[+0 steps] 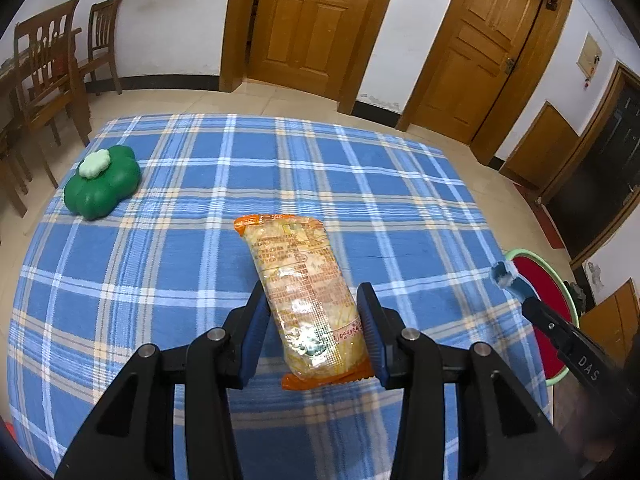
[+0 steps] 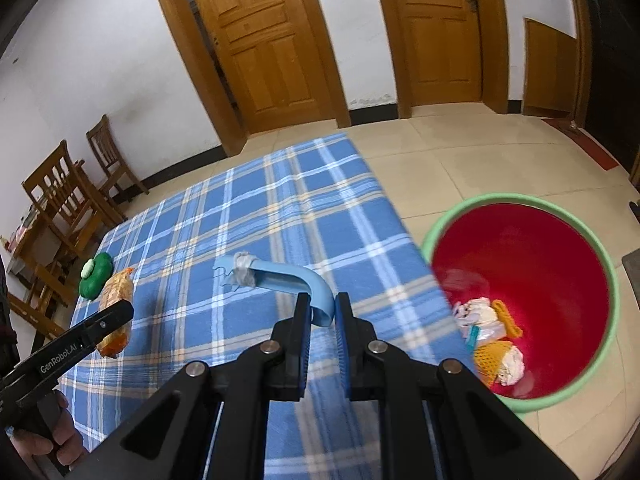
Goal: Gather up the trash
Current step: 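Carry the snack bag and light-blue plastic piece over the red bucket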
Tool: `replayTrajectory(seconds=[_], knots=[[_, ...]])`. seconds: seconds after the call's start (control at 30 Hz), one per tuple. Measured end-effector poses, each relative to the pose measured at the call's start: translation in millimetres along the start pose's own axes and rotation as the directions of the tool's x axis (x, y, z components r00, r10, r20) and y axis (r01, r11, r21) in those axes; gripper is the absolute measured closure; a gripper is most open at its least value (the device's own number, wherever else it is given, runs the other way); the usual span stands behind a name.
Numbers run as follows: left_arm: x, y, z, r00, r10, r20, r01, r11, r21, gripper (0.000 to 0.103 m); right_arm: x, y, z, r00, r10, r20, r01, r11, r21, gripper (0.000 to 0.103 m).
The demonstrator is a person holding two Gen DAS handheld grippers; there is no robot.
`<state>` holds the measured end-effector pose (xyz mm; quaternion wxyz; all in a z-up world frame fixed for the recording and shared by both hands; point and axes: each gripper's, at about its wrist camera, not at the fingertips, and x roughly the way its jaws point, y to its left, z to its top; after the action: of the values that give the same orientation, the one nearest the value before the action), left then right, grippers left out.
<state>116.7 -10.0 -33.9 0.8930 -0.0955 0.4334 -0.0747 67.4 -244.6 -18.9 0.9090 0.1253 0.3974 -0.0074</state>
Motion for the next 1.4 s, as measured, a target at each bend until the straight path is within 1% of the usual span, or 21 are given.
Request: replayTrajectory(seconds=[0.4, 0.8, 1.03, 1.4], knots=[[-14.5, -36.1, -2.9, 0.998, -0.06, 0.003, 0.06, 0.996, 0.059, 0.058, -34.7, -38.2, -6.8, 0.997, -0.051, 0.051, 0.047, 0.996, 0.078, 0.089], [-21.7, -83.5, -8.0, 0.994, -0.108, -0.01, 0.108, 0.984, 0.144, 0.058, -57.2, -86.4, -11.2, 0.991, -0.098, 0.087, 0.081, 0.98, 0.182, 0.089], [-18.2, -112.7, -10.5, 0.991, -0.132, -0.03, 0.136, 0.971, 0.199, 0.058, -61.2, -114.2, -16.8, 0.988, -0.126, 0.085, 0.102, 0.964, 0.245, 0.089], [-4.4, -158.6, -14.3, 0.984, -0.163, -0.071, 0.176, 0.946, 0.273, 0.058, -51.7, -157.2, -24.0, 0.986, -0.159, 0.045, 0.135, 0.932, 0.336, 0.089]])
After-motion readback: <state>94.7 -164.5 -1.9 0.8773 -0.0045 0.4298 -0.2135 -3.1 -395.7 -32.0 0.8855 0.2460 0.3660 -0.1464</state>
